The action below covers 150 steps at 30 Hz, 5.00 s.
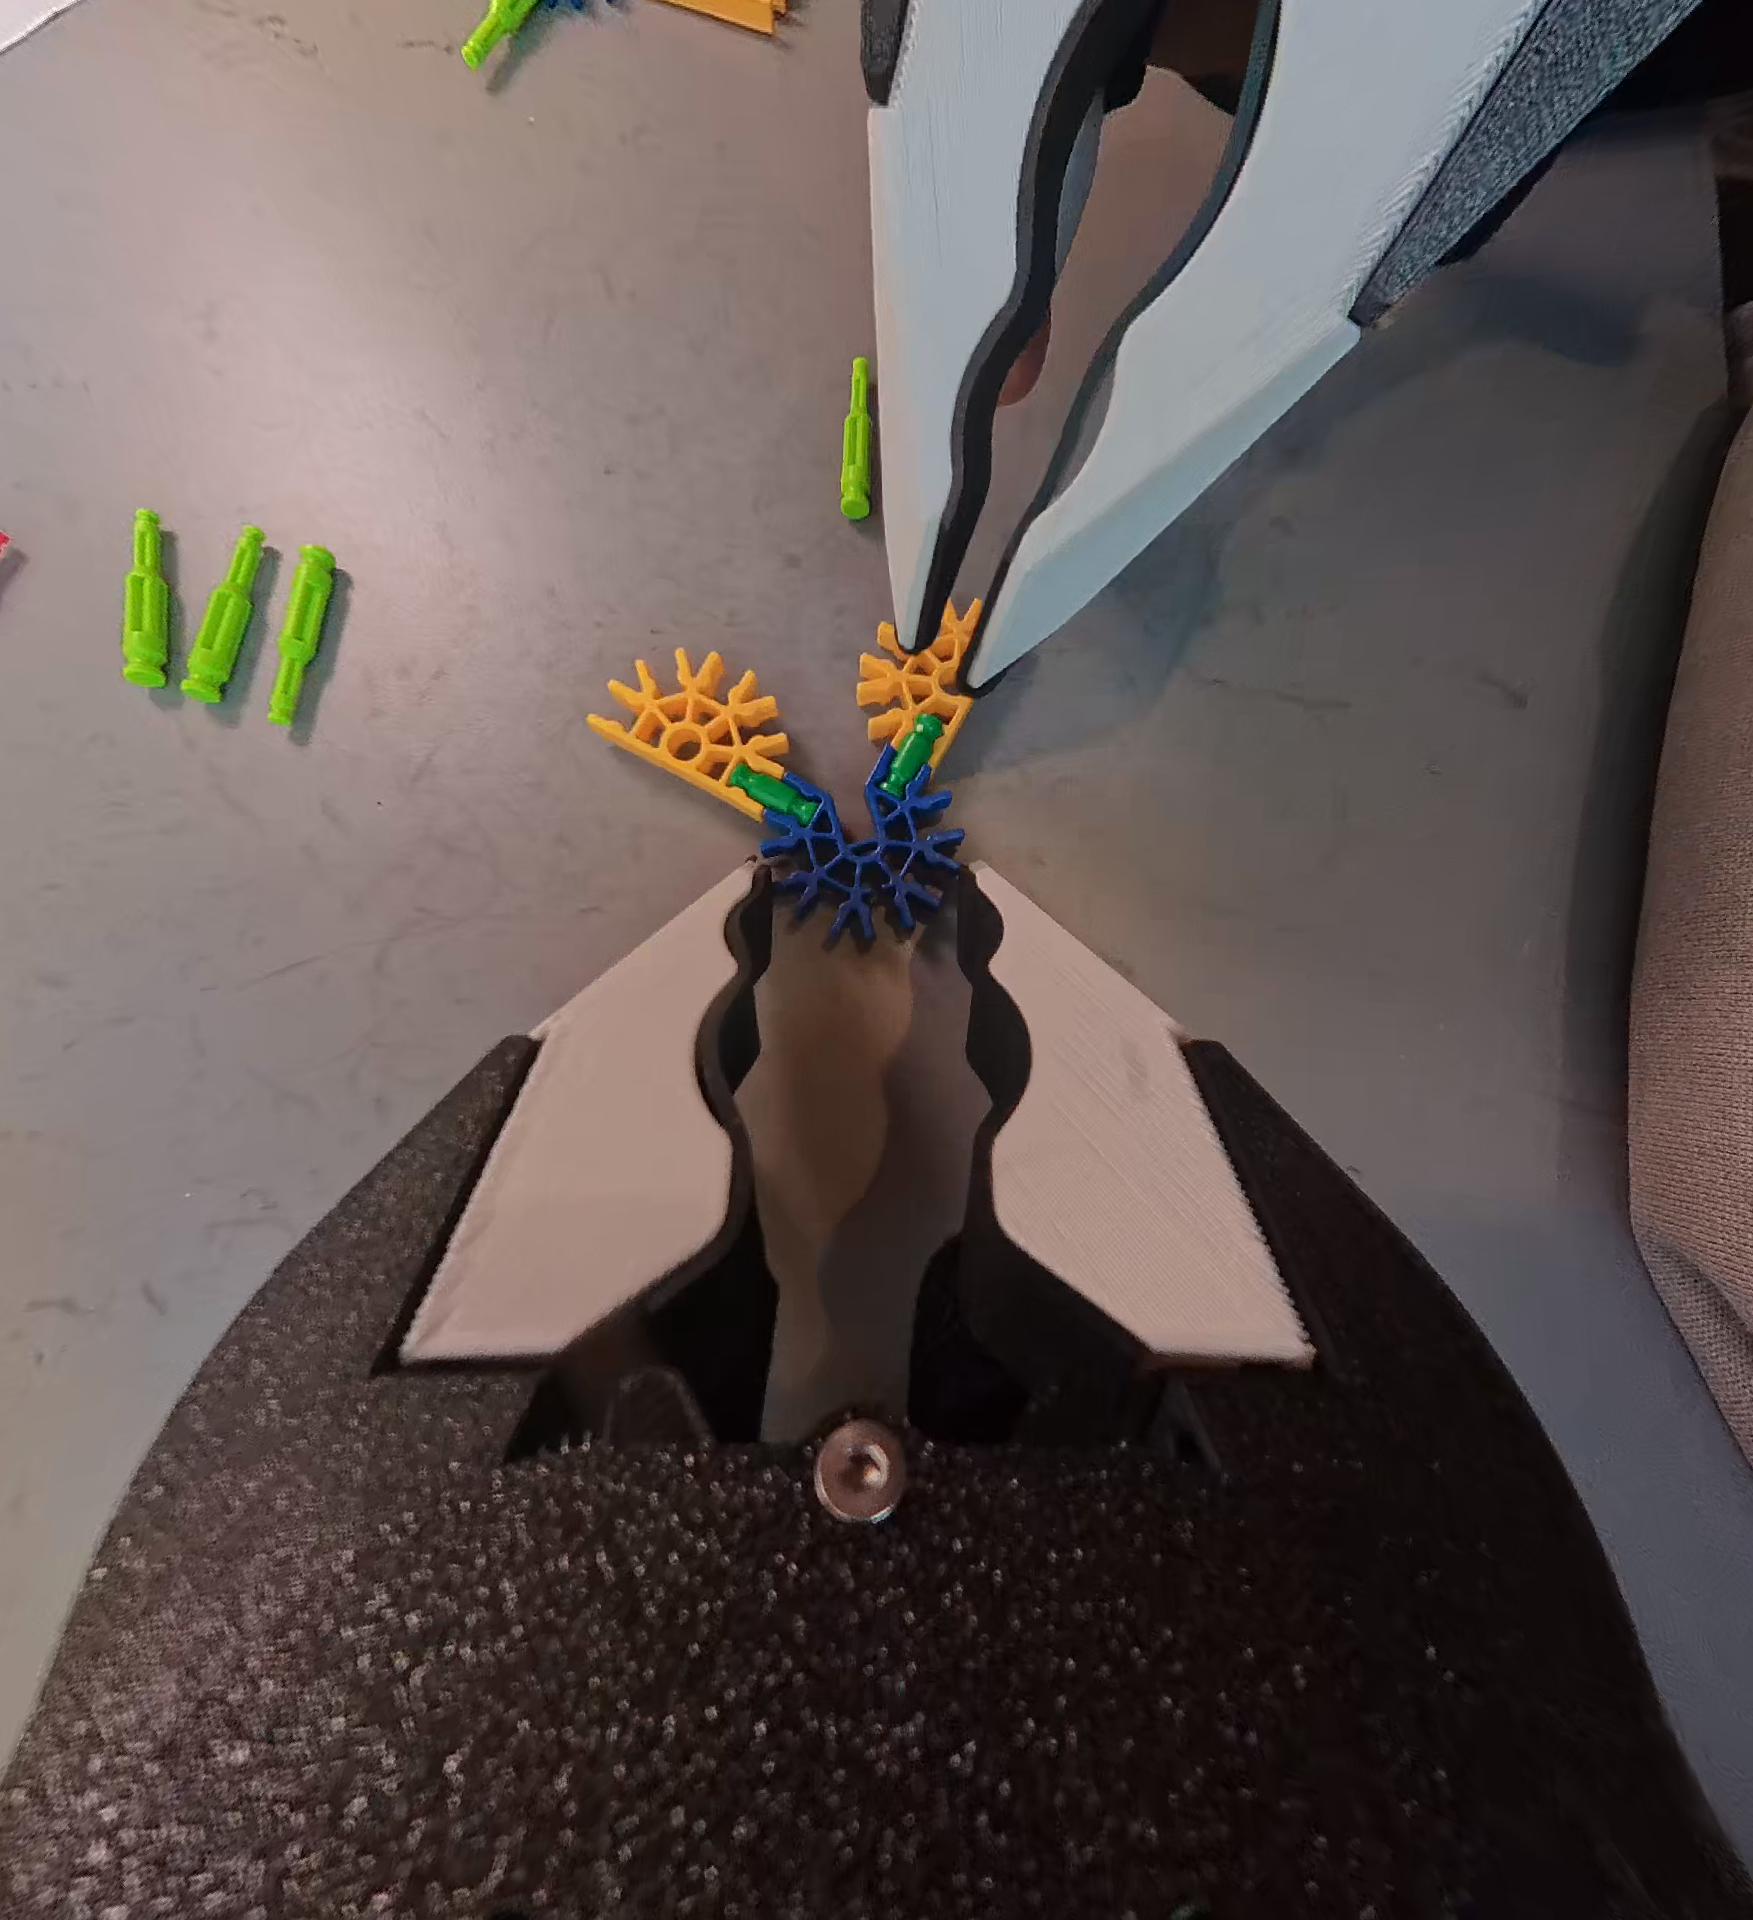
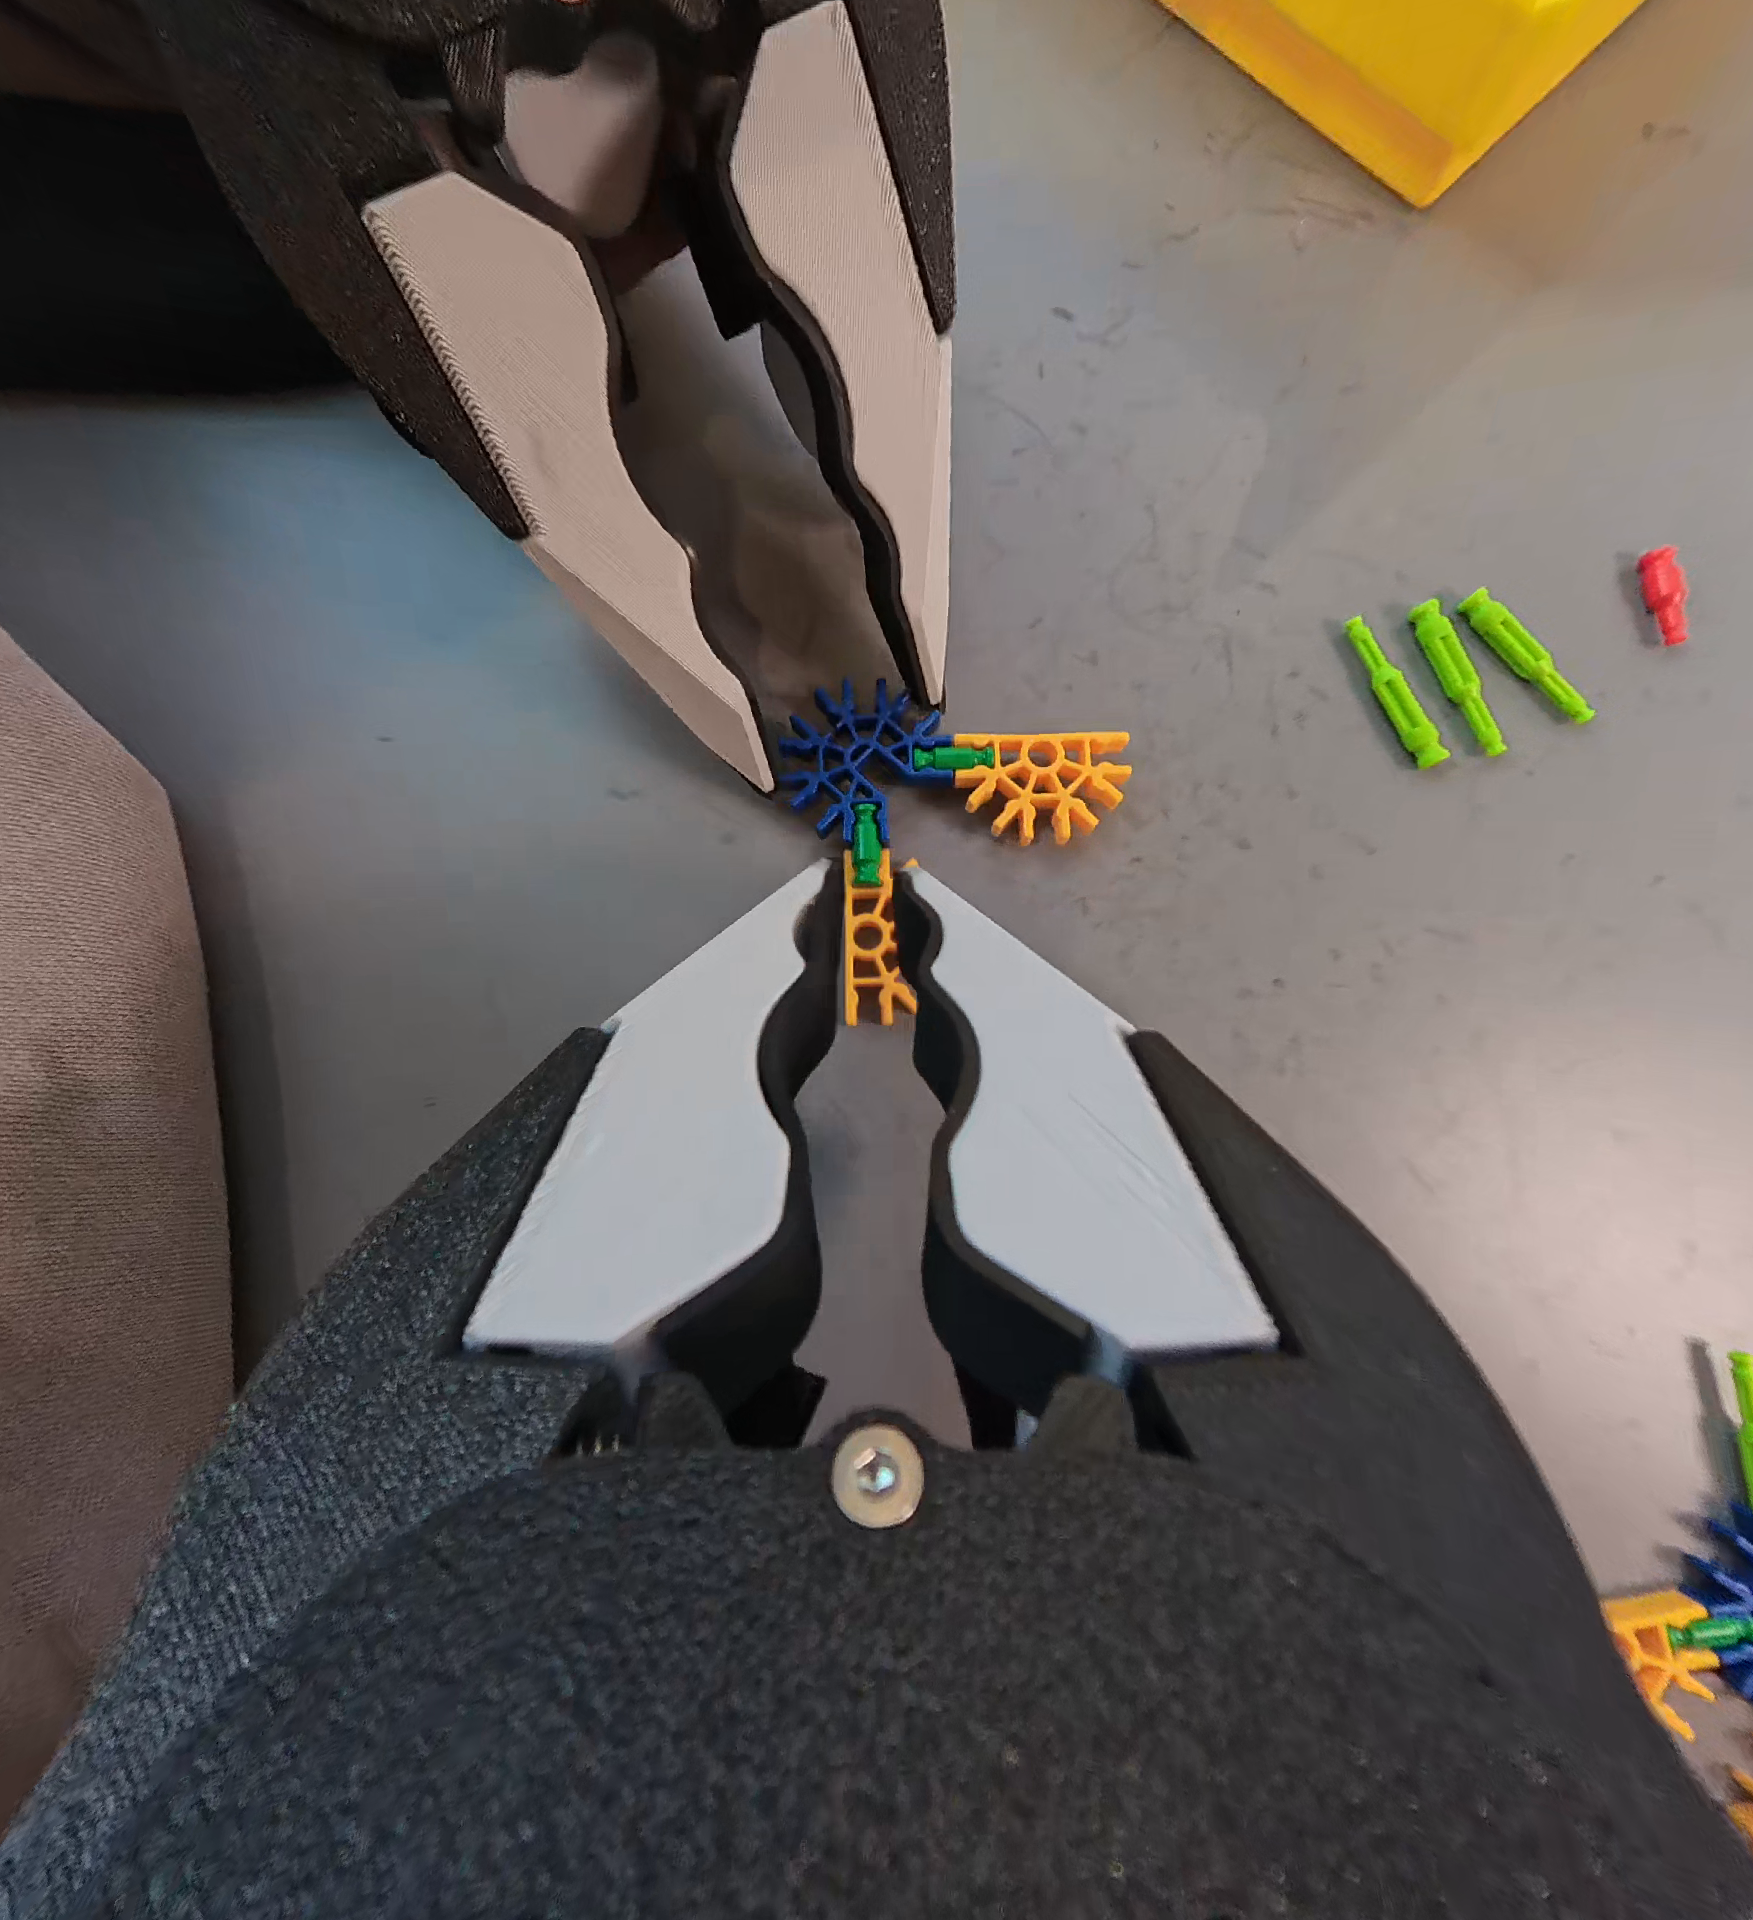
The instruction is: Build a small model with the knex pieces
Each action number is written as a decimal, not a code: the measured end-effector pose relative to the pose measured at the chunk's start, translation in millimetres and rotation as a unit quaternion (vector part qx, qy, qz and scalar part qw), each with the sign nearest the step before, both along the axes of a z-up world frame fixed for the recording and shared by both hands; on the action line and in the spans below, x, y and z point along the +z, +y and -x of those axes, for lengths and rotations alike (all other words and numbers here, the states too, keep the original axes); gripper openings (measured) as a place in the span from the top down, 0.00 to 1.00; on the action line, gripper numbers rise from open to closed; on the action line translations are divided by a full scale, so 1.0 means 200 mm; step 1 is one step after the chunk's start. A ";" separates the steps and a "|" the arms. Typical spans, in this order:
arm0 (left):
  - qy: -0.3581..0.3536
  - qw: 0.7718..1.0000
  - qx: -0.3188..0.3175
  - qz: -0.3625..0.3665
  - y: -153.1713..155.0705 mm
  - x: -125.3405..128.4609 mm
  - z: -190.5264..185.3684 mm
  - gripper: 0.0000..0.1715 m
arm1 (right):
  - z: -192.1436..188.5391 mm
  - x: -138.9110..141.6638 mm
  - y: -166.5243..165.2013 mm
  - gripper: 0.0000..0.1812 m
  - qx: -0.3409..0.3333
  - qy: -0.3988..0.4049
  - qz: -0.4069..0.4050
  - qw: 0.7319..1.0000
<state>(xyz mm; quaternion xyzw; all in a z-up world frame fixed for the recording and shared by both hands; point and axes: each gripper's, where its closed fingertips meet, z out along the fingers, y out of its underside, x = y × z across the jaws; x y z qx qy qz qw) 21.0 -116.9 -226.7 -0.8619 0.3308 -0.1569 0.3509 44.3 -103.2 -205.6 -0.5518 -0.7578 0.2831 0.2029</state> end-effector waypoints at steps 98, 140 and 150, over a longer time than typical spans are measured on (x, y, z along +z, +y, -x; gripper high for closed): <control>-0.024 0.999 -0.002 -0.042 0.17 0.03 0.19 0.82 | -0.05 -0.05 0.42 0.98 0.068 0.072 -0.015 0.995; -0.009 0.995 0.099 -0.007 0.26 -0.01 0.03 0.87 | -0.02 -0.08 0.31 0.98 0.065 0.037 -0.042 0.996; -0.007 0.997 0.070 -0.017 0.24 -0.01 0.02 0.87 | -0.02 -0.07 0.33 0.98 0.061 0.043 -0.037 0.997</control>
